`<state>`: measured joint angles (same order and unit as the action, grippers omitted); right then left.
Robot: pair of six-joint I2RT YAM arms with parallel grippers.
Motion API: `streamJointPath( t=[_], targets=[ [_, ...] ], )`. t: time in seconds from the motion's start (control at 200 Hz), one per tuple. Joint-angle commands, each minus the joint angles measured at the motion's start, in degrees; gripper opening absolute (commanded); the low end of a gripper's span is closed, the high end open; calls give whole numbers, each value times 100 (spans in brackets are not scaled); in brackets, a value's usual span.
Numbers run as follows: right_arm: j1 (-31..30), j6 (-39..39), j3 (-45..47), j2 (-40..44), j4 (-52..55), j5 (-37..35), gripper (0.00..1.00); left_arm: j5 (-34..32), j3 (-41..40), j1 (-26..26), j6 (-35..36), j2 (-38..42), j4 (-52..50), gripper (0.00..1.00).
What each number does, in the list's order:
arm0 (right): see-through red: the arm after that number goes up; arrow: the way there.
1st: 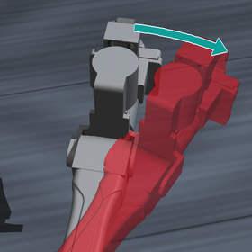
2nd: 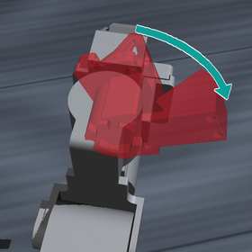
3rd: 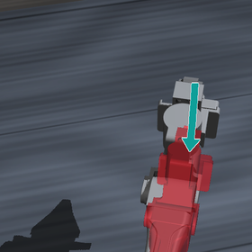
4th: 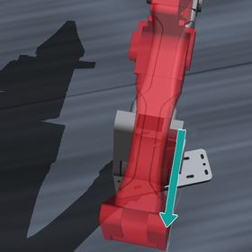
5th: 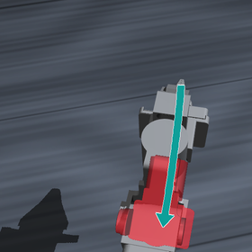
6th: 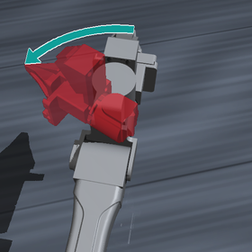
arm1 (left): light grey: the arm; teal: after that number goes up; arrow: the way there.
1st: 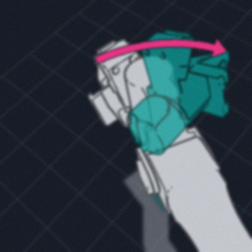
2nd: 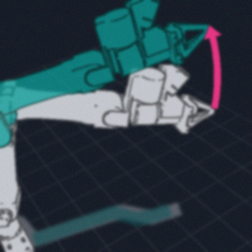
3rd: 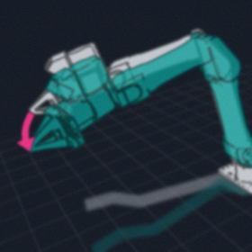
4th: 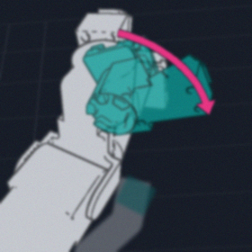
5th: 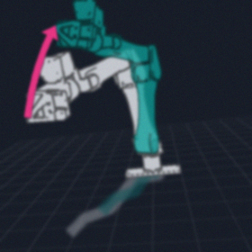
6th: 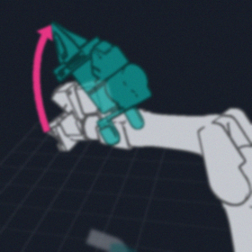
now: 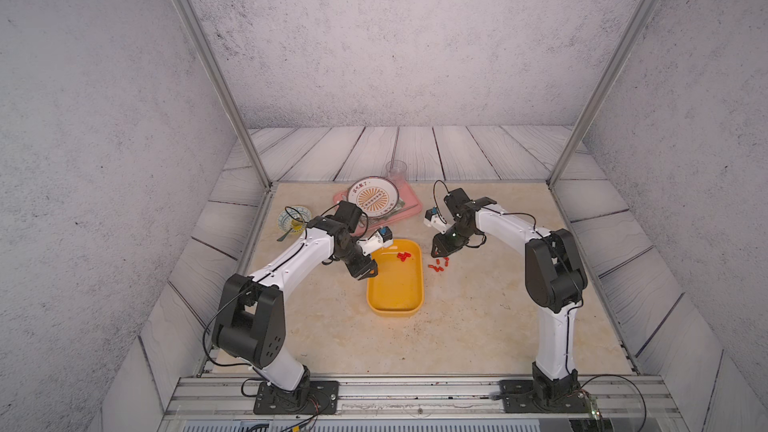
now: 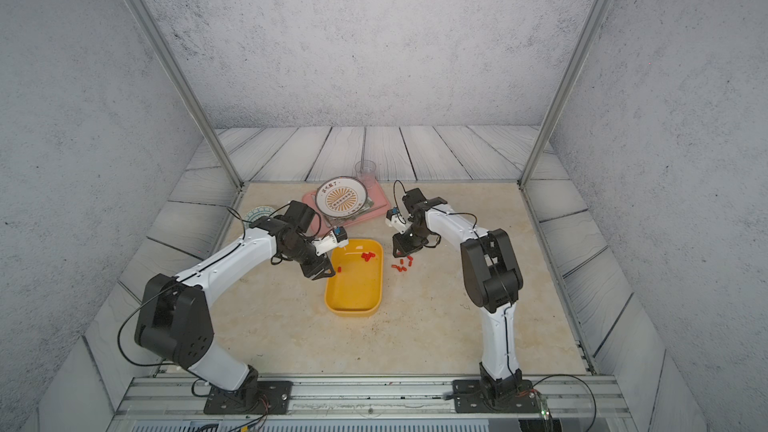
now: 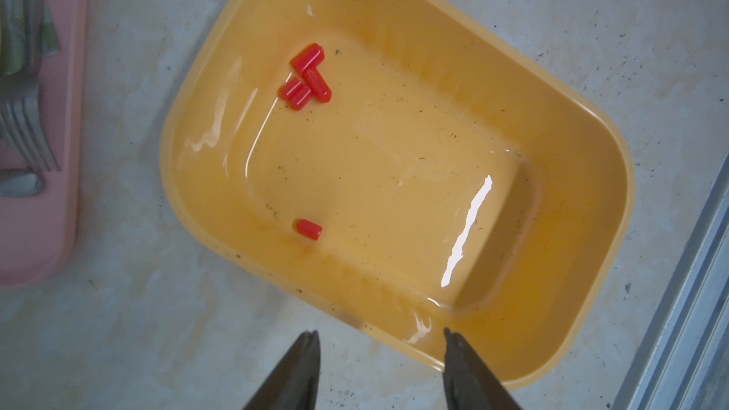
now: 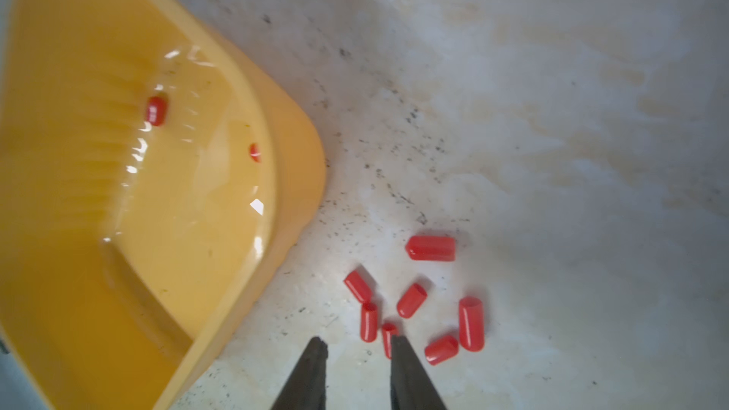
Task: Take the screw protection sleeves out of the storage box
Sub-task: Place the screw protection sleeve at the center of the board.
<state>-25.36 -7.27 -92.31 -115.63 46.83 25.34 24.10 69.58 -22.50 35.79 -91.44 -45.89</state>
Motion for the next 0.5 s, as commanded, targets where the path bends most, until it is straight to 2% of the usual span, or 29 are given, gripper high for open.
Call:
streamJointPath(
  t=[0.0,0.14,0.28,0.375,0.495],
  targets=[
    [-291,-174,-91,691,-124,861,35,403,-171,123,378,180,-76,53],
    [-810,-46,-219,555,-393,815,38,682,-245,425,509,267,-54,53],
    [-1141,690,-392,144,-681,1032,40,1107,-401,886,1043,479,-90,52],
    [-1297,1359,-453,-120,-993,1052,40,1159,-436,1075,1602,513,-176,52],
    [-1492,1958,-563,-391,-1236,714,39,1203,-522,1188,2403,532,-300,50]
  ],
)
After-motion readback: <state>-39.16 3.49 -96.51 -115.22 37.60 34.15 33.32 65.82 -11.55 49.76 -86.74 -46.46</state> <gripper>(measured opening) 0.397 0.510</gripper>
